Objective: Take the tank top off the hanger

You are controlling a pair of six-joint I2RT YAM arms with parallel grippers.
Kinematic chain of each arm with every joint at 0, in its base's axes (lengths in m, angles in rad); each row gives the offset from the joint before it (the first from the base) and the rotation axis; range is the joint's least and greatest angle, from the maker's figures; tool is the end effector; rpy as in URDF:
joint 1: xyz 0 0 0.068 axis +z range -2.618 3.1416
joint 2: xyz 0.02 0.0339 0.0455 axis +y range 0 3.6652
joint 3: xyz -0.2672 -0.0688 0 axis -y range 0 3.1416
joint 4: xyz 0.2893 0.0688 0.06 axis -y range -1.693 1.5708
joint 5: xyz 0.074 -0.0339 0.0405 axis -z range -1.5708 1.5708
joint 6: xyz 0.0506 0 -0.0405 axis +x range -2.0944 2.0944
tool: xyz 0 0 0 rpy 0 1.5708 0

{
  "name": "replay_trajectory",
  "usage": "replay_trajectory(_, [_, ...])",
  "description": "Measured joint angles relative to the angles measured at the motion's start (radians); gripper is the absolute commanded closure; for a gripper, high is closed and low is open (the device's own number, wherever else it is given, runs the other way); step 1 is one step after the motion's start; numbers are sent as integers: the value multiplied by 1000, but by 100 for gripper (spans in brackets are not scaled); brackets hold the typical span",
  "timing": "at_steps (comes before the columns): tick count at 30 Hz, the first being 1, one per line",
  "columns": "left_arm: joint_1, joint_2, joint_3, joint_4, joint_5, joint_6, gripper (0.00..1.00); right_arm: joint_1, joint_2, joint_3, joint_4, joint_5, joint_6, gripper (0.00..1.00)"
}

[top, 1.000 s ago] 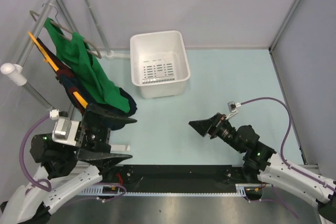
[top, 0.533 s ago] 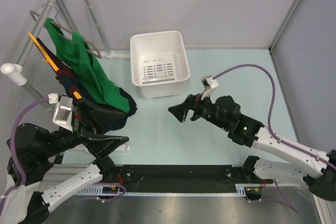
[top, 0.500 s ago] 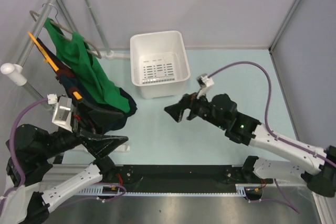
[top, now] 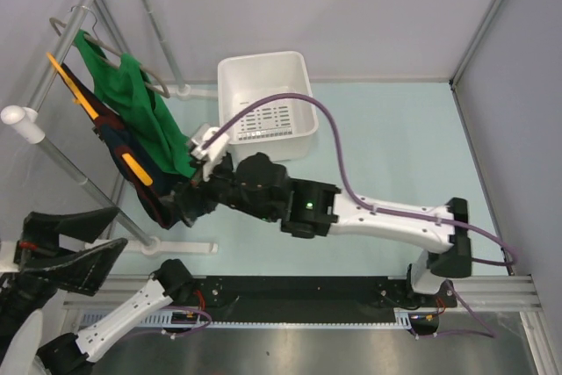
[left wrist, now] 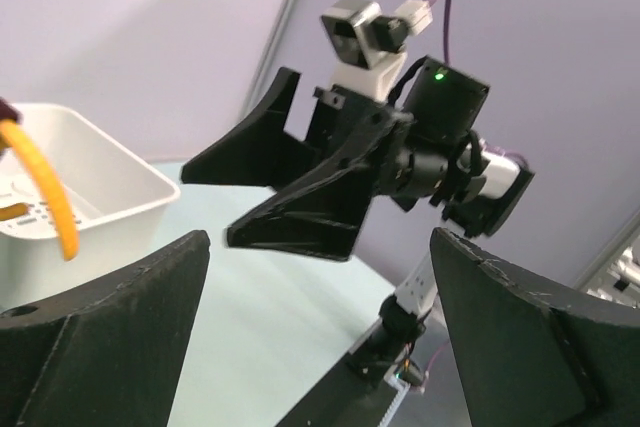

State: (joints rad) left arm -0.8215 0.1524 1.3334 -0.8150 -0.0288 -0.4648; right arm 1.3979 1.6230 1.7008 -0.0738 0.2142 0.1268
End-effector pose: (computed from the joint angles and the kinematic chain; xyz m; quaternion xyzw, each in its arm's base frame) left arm -0.0489 0.0547 0.4890 0.0888 0.5597 -0.4876 0.6642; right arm 0.0865 0.4327 0.4631 -0.3556 0.6096 0.4320 0.5616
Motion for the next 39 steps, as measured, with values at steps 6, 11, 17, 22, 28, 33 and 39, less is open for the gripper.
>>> replay_trajectory(6, [0, -86, 10, -33, -67, 3, 9, 17, 281, 317, -35, 86, -116, 9])
replay_trajectory(11, [0, -143, 12, -93, -127, 2, 8, 19, 445, 512, -75, 132, -165, 16])
replay_trajectory(17, [0, -147, 45, -169, -171, -2, 10, 21, 510, 570, -59, 161, -195, 34])
replay_trajectory(22, [0, -147, 49, -245, -218, -34, 10, 21, 539, 605, -16, 174, -220, 43])
replay_trajectory(28, [-1, -147, 86, -320, -245, -84, 11, 21, 589, 672, 49, 174, -249, 57])
replay_trajectory(33, [-1, -147, 135, -359, -252, -111, 11, 17, 632, 724, 78, 177, -262, 78])
replay_trajectory(39, [-3, -147, 143, -386, -252, -123, 11, 13, 644, 730, 104, 201, -268, 86])
